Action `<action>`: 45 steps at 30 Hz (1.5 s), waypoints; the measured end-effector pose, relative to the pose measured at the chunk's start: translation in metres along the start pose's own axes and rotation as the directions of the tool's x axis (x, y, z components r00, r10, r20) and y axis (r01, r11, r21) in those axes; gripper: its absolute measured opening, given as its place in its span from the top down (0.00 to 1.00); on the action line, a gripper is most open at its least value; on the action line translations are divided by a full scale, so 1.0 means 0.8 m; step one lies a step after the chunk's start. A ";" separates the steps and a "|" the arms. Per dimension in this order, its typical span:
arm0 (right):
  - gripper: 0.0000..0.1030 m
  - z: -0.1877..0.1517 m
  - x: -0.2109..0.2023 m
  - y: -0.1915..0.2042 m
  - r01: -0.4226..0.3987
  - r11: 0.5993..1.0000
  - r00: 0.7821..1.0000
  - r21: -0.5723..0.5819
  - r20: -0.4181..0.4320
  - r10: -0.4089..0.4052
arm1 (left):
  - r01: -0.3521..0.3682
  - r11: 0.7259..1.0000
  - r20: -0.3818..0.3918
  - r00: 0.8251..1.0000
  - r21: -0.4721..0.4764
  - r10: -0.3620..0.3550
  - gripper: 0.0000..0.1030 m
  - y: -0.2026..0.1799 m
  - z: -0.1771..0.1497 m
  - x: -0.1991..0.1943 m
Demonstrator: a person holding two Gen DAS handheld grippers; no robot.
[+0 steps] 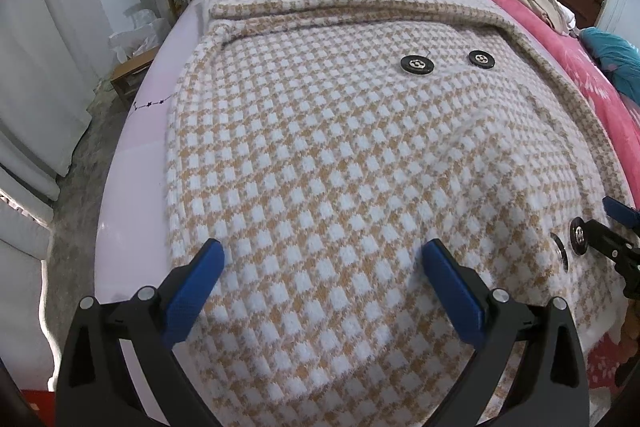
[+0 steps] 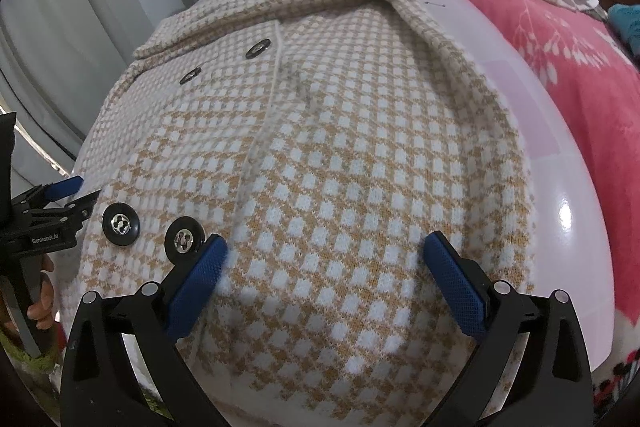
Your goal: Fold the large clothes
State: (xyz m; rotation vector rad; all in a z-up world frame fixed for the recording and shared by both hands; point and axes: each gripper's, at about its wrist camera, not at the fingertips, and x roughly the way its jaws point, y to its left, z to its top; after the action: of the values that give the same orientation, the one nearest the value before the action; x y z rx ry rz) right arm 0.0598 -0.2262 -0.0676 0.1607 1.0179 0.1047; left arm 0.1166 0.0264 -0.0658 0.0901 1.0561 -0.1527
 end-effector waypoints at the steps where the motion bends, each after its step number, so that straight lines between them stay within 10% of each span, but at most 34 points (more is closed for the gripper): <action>1: 0.08 0.000 0.000 -0.002 -0.001 1.000 1.000 -0.002 0.001 0.001 | 0.000 1.000 0.002 1.000 0.000 0.000 0.05 0.000 0.000 -0.001; 45: 0.08 0.001 0.001 0.000 0.010 1.000 1.000 0.008 -0.019 -0.009 | -0.011 1.000 -0.006 1.000 -0.016 0.011 0.05 0.000 0.000 0.000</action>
State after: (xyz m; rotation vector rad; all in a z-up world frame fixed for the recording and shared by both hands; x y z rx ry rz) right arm 0.0612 -0.2264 -0.0679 0.1629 1.0375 0.0935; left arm 0.1166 0.0264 -0.0654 0.0817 1.0627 -0.1340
